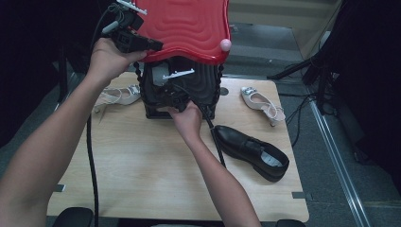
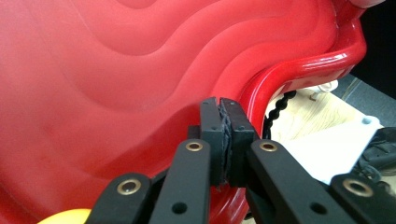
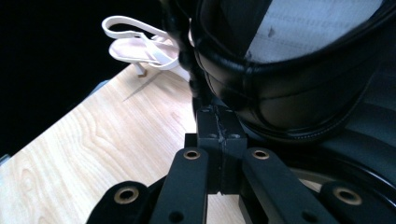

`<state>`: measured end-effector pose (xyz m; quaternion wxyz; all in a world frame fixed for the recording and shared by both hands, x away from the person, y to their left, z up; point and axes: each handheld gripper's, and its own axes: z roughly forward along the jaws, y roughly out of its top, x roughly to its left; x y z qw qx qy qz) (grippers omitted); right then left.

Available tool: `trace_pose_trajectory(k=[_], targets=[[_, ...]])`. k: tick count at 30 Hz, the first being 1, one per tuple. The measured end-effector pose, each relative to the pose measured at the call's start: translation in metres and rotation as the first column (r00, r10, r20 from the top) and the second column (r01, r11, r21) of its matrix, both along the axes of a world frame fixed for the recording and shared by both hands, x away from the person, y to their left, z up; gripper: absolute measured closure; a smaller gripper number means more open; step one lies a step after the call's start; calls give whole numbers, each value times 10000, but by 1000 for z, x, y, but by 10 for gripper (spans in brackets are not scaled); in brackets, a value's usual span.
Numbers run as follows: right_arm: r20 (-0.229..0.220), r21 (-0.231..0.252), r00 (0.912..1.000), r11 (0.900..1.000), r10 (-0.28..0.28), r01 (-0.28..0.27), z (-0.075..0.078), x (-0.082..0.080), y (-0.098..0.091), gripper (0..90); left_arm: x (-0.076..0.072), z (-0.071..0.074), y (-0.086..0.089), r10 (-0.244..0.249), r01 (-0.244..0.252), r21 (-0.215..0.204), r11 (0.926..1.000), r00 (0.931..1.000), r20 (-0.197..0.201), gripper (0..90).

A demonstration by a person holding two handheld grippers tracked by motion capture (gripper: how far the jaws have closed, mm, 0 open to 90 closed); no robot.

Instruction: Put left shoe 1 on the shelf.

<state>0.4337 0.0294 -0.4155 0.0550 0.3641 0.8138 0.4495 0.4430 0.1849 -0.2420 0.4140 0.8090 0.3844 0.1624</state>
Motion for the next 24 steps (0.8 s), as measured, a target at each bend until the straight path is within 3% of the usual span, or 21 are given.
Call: trace_pose_trajectory(k=[2, 4, 5, 10, 14, 19, 24], targets=[[41, 76, 9999, 9999, 110, -110, 2, -3, -3, 900, -1, 2, 0, 33, -32, -90, 10000, 10000, 89, 856], [247, 54, 9995, 9997, 221, -222, 4, -9, -7, 900, -3, 6, 5, -185, 175, -788, 9967, 9998, -118, 752], [324, 98, 9992, 9996, 251, -254, 5, -12, -10, 898, -5, 9, 7, -231, 203, -934, 9954, 9993, -285, 724], [196, 322, 9966, 9963, 797, -803, 5, -24, -24, 841, -19, 11, 12, -487, 472, -882, 9950, 9987, -150, 681], [381, 50, 9930, 9936, 1122, -1125, 0, -35, -34, 779, -35, 8, 11, -795, 774, -799, 9938, 9965, -239, 636], [433, 230, 9956, 9962, 829, -840, -5, -49, -48, 742, -49, -1, 12, -950, 895, -979, 9912, 9941, -527, 605], [148, 393, 9974, 9967, 702, -707, -14, -57, -62, 778, -60, -15, 10, -1178, 1128, -873, 9898, 9916, -543, 587]])
